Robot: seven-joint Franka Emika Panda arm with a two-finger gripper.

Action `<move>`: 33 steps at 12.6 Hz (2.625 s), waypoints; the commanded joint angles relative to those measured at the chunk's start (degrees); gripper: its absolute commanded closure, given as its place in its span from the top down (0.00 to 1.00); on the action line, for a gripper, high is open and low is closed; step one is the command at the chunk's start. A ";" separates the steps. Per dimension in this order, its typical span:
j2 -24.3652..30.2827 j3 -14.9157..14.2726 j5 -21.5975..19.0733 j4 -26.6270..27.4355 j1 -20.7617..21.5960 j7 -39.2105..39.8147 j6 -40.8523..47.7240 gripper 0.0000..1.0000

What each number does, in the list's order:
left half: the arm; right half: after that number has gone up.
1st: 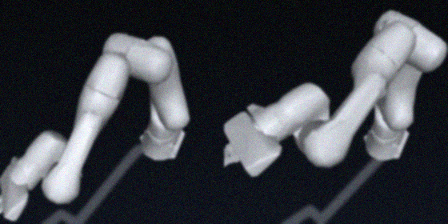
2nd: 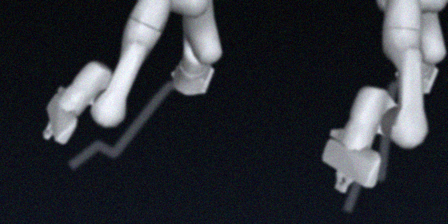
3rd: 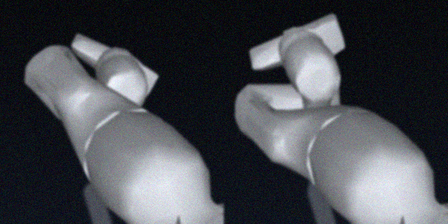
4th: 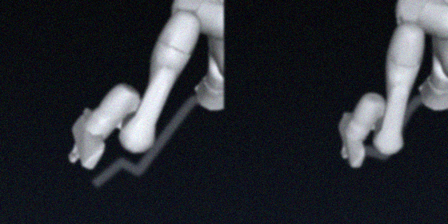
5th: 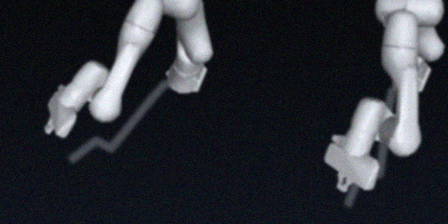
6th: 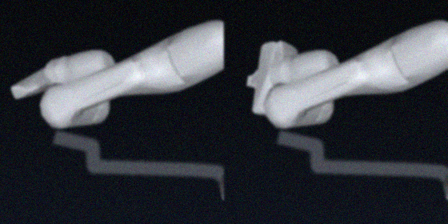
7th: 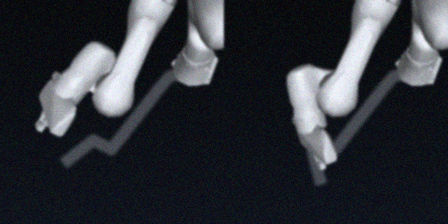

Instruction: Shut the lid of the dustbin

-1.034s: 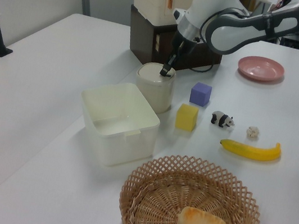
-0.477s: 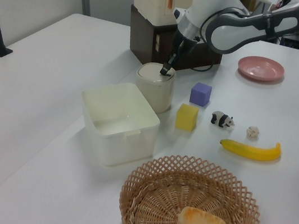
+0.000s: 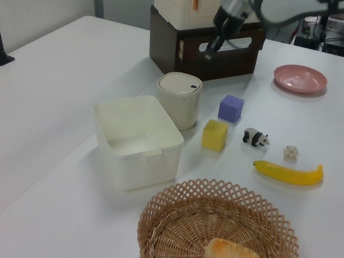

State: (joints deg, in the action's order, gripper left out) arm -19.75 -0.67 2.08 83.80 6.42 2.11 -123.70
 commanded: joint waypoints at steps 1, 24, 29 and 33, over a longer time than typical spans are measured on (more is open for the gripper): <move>6.90 -0.56 0.11 1.72 0.00 -2.98 10.82 0.00; 15.97 -0.39 1.96 3.57 -0.61 -9.94 34.84 1.00; 16.23 -0.39 2.58 3.57 -0.79 -10.28 34.49 1.00; 16.14 -0.39 2.58 3.57 -0.79 -10.38 34.32 1.00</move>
State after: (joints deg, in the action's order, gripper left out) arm -4.33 -0.77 3.72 86.48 5.35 -7.30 -88.36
